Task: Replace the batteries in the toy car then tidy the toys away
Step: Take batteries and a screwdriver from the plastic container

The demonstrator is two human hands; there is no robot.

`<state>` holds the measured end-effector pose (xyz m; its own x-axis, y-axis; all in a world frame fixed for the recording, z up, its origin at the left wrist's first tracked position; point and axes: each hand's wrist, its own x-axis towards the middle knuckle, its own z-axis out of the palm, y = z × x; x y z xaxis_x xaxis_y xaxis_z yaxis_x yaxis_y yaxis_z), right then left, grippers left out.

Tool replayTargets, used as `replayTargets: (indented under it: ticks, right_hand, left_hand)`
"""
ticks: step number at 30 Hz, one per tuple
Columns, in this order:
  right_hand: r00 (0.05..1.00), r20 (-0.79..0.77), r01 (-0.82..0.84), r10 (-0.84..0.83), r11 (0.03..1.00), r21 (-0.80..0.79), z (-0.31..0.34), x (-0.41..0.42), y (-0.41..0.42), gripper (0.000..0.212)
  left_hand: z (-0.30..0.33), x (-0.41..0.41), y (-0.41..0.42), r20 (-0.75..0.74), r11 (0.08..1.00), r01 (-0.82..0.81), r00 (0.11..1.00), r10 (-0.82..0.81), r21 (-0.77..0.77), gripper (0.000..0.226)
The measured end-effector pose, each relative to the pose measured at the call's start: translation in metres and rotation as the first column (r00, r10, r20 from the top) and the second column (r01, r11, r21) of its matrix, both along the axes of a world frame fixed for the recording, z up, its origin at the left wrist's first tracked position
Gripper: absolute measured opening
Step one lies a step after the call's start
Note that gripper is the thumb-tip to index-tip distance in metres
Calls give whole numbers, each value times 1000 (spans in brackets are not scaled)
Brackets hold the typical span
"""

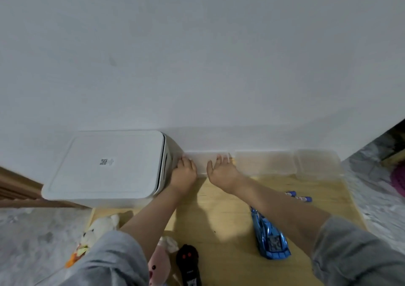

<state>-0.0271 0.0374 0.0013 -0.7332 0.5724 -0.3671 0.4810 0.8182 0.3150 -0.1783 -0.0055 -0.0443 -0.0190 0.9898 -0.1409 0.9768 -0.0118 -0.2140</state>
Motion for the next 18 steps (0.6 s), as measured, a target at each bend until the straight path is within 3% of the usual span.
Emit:
replayTargets:
  ticks: [8, 18]
  right_hand:
    - [993, 29, -117, 116, 993, 32, -3, 4, 4, 62]
    - [977, -21, -211, 211, 978, 5, -8, 22, 19, 55]
  left_hand:
    - [5, 3, -3, 77, 997, -67, 995, 64, 32, 37]
    - [-2, 11, -8, 116, 985, -59, 992, 41, 163, 37]
